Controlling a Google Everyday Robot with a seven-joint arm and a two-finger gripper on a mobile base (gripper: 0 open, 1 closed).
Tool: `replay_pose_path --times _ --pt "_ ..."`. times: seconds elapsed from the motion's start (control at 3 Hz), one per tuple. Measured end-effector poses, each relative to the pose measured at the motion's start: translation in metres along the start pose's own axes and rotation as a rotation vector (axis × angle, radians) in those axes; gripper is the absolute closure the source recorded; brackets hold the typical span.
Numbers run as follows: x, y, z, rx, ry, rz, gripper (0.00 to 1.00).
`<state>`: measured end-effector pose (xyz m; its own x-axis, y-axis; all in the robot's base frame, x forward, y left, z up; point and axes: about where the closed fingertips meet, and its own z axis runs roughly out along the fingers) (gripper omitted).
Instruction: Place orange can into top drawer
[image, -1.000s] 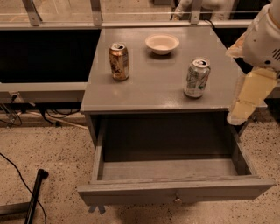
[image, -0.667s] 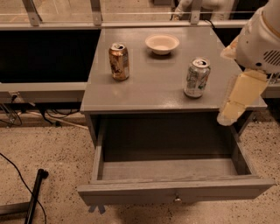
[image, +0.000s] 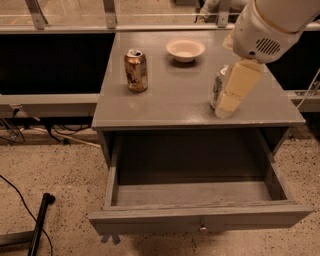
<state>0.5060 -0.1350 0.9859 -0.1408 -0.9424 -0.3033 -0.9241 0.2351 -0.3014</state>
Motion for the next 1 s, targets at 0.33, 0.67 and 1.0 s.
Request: replay_pose_path --times 0.33,0.67,1.0 --pt "-0.023 -0.055 0.031 0.032 -0.066 -0.027 0.0" --pt "-0.044 -0.11 0.071 0.062 -0.19 -0.057 0.0" --pt "-0.076 -0.155 0.106 0.083 -0.33 -0.088 0.0"
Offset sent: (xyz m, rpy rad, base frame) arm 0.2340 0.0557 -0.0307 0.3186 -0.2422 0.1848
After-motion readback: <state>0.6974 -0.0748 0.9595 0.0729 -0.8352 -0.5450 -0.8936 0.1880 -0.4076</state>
